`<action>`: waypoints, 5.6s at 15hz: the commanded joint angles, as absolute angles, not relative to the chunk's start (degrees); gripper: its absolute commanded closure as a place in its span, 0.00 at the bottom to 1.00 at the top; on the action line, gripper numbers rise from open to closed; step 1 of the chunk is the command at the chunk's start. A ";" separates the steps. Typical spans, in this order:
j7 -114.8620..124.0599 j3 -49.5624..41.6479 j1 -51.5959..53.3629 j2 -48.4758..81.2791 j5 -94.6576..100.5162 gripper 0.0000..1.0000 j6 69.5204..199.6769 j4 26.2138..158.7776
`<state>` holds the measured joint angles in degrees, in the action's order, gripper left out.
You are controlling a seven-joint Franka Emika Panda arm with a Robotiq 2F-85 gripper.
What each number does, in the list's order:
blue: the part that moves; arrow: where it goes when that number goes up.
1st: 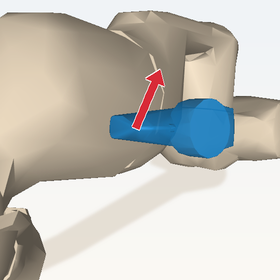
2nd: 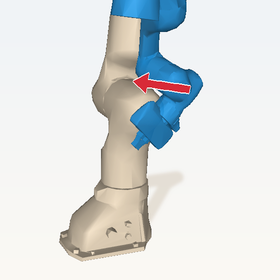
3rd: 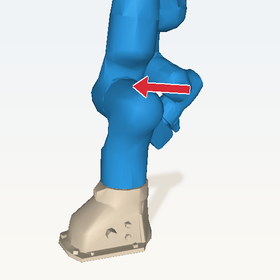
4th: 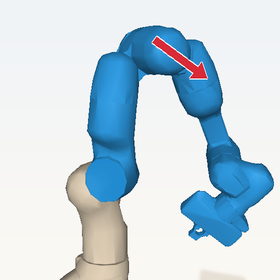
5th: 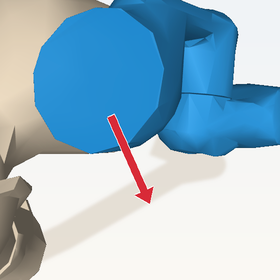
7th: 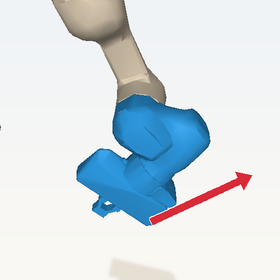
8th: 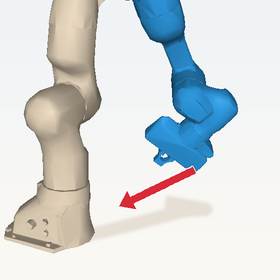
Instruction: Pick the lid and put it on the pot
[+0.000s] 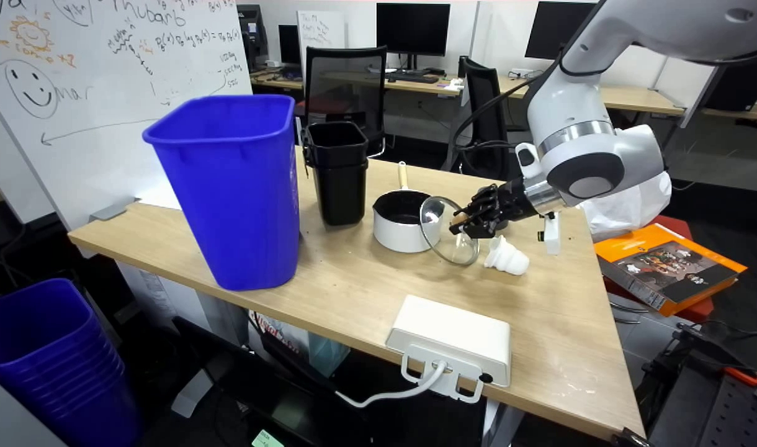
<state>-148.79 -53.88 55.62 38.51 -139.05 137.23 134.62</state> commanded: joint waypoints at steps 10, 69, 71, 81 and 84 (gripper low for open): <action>-150.36 -50.11 51.39 29.07 -125.14 0.84 144.92 133.49; -138.72 -29.10 34.57 32.76 -102.19 0.59 155.57 115.38; -138.72 -29.10 34.57 32.78 -102.20 0.59 155.57 115.36; -136.22 -30.88 34.17 33.26 -94.99 0.84 155.14 113.07; -132.95 -31.77 34.22 33.70 -91.41 0.84 154.62 111.21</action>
